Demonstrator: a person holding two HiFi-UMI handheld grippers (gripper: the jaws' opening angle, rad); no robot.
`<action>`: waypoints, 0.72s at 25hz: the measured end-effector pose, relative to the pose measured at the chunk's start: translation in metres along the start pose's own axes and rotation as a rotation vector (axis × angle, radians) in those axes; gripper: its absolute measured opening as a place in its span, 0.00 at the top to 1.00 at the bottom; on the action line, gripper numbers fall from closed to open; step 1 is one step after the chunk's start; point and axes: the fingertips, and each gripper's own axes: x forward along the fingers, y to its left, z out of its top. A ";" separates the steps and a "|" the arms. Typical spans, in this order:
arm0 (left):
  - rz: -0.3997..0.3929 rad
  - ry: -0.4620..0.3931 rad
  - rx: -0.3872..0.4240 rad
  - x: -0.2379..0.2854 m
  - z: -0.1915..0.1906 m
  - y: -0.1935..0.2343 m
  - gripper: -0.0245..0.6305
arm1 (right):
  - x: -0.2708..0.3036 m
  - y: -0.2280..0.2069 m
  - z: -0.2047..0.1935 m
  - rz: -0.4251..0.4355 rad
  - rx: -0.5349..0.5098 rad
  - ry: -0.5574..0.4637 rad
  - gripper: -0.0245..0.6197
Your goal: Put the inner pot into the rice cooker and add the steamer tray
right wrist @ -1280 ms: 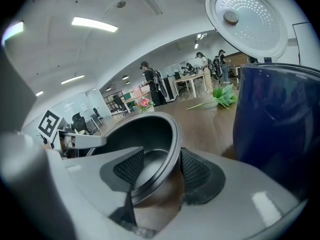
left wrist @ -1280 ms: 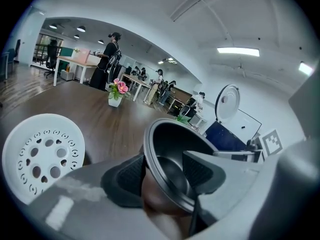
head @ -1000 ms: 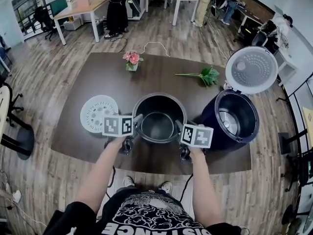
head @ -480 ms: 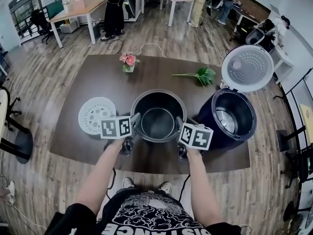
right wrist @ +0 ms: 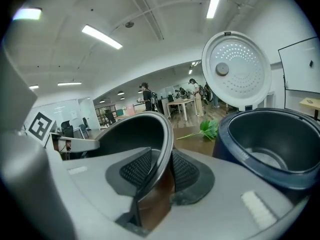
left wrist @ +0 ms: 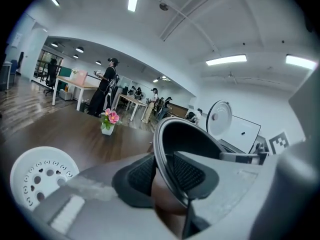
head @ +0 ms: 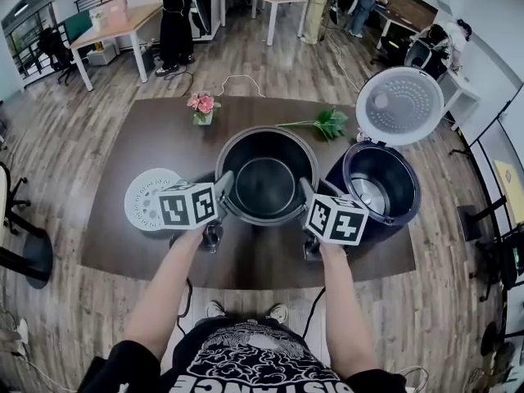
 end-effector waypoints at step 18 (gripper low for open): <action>-0.173 -0.155 0.208 0.001 0.087 -0.112 0.79 | -0.087 -0.040 0.083 -0.119 0.010 -0.248 0.77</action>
